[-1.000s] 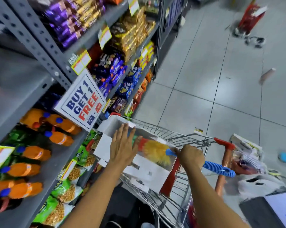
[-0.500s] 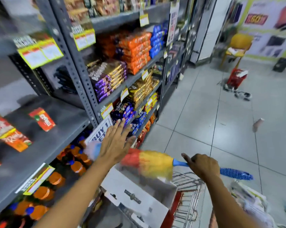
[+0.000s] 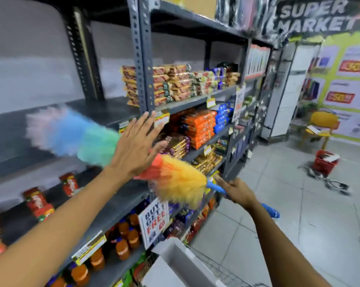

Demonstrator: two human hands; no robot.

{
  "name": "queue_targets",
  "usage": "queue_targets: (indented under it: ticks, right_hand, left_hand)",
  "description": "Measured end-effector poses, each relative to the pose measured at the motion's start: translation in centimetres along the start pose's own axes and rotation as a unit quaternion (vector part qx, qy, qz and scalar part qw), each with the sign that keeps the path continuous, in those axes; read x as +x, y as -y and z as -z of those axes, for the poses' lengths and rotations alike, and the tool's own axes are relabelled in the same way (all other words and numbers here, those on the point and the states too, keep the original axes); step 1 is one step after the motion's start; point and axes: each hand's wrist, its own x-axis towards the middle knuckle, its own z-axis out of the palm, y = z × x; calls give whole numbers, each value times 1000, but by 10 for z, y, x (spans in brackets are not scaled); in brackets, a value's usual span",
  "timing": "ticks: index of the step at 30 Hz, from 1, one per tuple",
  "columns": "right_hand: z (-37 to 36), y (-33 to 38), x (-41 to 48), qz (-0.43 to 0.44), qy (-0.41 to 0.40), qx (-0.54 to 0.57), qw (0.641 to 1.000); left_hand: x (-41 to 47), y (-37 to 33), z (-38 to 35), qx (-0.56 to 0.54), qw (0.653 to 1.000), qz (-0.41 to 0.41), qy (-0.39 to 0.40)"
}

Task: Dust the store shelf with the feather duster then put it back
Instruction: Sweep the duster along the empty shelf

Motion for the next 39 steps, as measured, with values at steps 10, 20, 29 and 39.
queue_targets:
  ticks: [10,20,29,39]
  right_hand:
    - [-45,209,26,215,15,46,975]
    - [-133,348,-9,319,139,-82,934]
    - [-141,394,-2,378,41,-209,901]
    - [-167,397,-7,393,71,-186,898]
  left_hand:
    - [-64,130,113,149,976,157,-22]
    - [-183,215,166,202,934,294,19]
    - [-228,252,155,213,915,338,59]
    - [-230,261,149,221,919,321,58]
